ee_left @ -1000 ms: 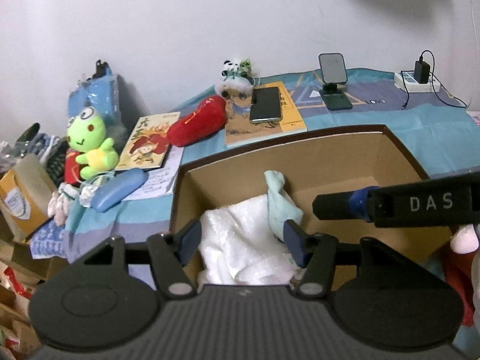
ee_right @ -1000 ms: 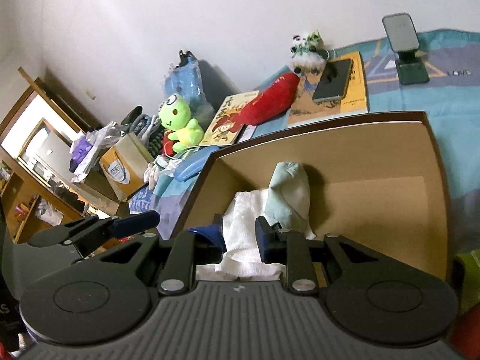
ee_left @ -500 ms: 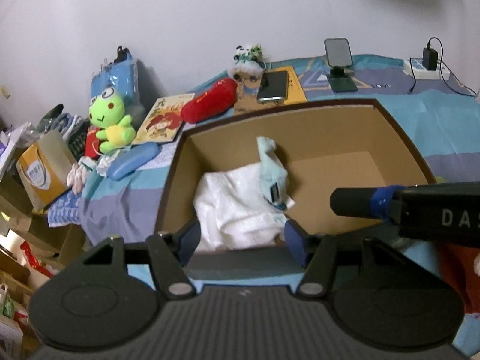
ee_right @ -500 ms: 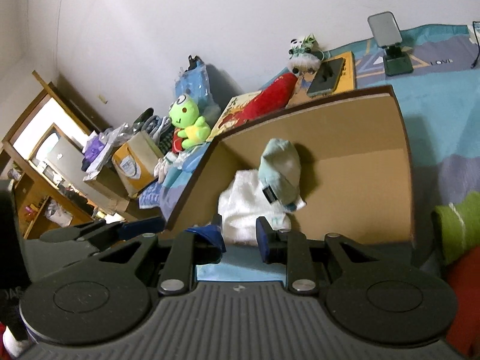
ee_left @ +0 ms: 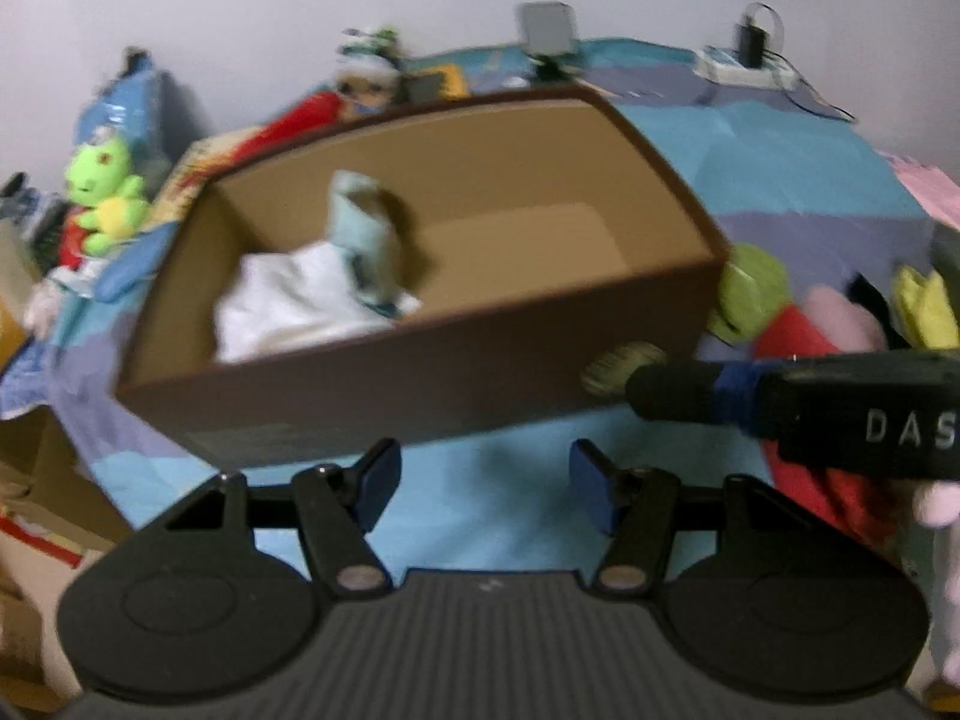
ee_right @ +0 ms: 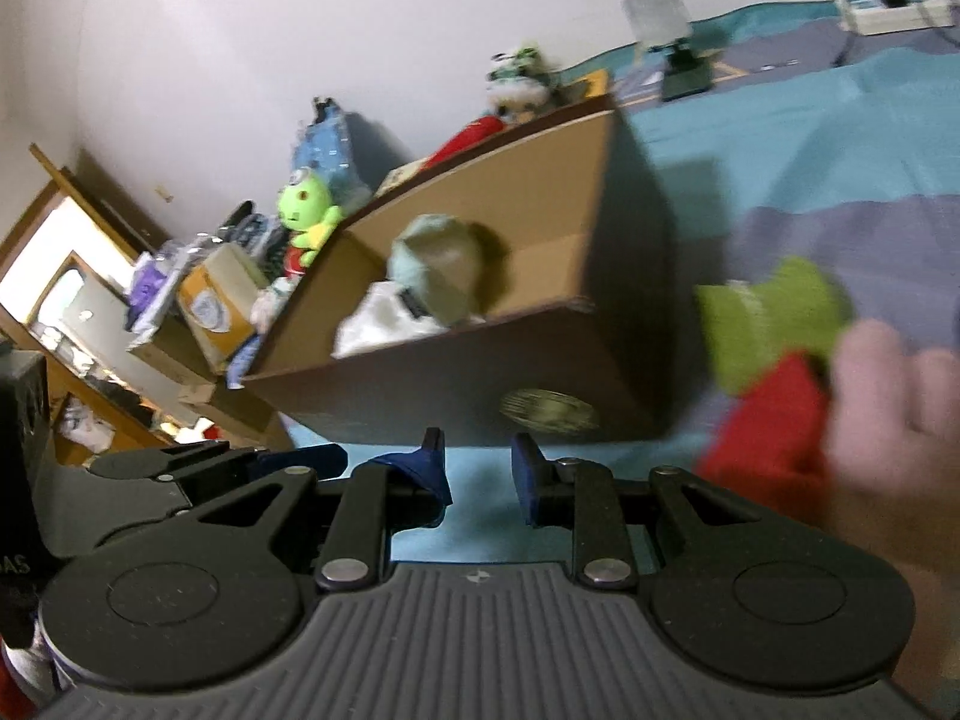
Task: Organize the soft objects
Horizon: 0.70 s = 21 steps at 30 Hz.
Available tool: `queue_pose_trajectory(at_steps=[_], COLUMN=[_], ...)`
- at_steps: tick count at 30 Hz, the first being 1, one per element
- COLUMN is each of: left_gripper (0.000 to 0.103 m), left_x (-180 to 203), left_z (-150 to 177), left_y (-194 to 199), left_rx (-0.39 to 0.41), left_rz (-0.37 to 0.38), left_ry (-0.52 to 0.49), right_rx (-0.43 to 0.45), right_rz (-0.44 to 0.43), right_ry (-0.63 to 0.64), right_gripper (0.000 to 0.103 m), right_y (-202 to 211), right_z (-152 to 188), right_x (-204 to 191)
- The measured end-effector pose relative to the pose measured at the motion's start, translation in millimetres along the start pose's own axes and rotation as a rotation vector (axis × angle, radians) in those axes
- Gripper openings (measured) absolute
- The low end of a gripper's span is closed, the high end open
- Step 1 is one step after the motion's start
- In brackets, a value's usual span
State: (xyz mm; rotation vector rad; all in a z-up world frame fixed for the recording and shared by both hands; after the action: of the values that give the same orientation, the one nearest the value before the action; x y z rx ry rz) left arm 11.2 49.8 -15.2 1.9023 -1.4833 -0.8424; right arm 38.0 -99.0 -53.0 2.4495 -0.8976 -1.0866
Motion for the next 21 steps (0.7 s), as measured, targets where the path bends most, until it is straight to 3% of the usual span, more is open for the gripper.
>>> queue_pose_trajectory(at_steps=[10,18,21], left_gripper=[0.062,0.062,0.062], left_x=[67.2,118.9,134.4], left_z=[10.1,-19.8,-32.5], left_y=[-13.3,-4.2,-7.0], left_rx=[0.012,0.122,0.151], left_rz=[0.224,0.390,0.394], left_ry=[-0.061,-0.073,-0.080], right_rx=[0.099,0.208,0.196], right_rz=[0.155,0.171,0.157], right_ry=[-0.050,-0.151,-0.174], right_gripper=[0.007,0.008,0.008], right_y=[64.7,83.8,71.3], right_z=[4.7,-32.0,-45.5], right_x=[69.9,111.6,122.0])
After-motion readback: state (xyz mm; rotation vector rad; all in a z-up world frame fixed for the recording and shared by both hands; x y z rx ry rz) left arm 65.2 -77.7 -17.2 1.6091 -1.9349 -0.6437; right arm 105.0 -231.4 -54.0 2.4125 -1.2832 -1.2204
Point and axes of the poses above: each gripper's, at about its wrist camera, not at the fingertips, and y roughly against the way its jaws point, x to its right, z to its underside, the point moved 3 cm from there along -y, roughly the way its jaws point, and after that the axes turned 3 degrees about x, right-handed, at the moved point
